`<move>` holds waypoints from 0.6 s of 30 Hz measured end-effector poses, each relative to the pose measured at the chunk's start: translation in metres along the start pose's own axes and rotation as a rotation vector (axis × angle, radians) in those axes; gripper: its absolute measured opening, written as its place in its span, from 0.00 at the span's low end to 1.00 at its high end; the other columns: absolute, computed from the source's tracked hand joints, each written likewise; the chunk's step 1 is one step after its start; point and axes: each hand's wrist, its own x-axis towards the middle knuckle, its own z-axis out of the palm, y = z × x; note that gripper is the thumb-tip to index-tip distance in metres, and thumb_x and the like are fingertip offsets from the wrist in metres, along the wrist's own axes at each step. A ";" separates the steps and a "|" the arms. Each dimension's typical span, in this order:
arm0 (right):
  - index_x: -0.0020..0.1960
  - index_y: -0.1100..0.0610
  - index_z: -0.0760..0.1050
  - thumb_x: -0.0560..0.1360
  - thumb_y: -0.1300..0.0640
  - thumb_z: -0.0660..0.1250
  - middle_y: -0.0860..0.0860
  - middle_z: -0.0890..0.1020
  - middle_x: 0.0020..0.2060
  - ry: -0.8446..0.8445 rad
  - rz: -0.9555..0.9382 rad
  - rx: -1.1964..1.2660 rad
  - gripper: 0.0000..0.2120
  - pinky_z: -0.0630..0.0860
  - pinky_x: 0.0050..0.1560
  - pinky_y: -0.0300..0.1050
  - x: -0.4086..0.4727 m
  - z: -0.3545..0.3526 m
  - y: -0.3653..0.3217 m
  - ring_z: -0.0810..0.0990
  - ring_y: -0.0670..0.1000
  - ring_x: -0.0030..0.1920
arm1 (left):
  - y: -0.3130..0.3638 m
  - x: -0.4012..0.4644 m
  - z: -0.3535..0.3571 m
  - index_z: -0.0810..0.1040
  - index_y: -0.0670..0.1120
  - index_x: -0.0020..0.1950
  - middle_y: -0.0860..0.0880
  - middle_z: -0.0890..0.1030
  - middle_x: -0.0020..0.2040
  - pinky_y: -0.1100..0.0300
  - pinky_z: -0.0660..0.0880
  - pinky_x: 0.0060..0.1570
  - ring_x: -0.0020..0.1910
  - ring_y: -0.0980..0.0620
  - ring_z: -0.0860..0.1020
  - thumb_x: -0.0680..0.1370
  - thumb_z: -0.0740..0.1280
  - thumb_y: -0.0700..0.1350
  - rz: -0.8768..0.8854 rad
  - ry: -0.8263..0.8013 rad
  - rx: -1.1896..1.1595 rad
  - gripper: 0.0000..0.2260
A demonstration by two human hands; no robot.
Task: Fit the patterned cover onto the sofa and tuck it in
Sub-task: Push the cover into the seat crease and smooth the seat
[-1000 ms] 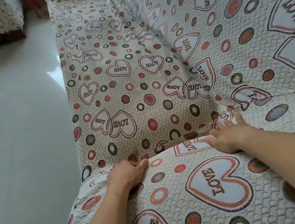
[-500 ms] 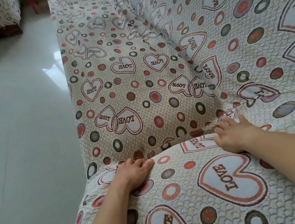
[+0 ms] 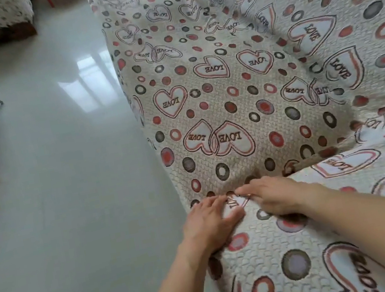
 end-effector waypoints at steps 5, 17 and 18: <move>0.59 0.45 0.77 0.74 0.50 0.55 0.52 0.78 0.59 -0.133 0.132 0.033 0.18 0.73 0.58 0.51 0.031 -0.007 -0.052 0.75 0.56 0.59 | -0.013 0.010 0.007 0.75 0.51 0.62 0.42 0.78 0.61 0.49 0.71 0.60 0.60 0.41 0.75 0.76 0.48 0.56 0.013 -0.076 -0.065 0.23; 0.64 0.52 0.66 0.77 0.53 0.59 0.52 0.70 0.60 0.214 0.162 -0.021 0.16 0.71 0.55 0.52 0.061 -0.008 -0.162 0.70 0.54 0.63 | -0.104 -0.011 -0.019 0.64 0.49 0.75 0.54 0.60 0.77 0.66 0.44 0.72 0.77 0.52 0.53 0.80 0.60 0.46 0.186 0.154 -0.197 0.23; 0.65 0.52 0.66 0.77 0.53 0.60 0.52 0.69 0.60 0.244 0.139 -0.034 0.17 0.71 0.55 0.51 0.068 -0.008 -0.173 0.70 0.54 0.63 | -0.111 -0.011 -0.024 0.63 0.48 0.75 0.53 0.60 0.76 0.66 0.44 0.72 0.77 0.52 0.53 0.79 0.60 0.44 0.144 0.145 -0.253 0.23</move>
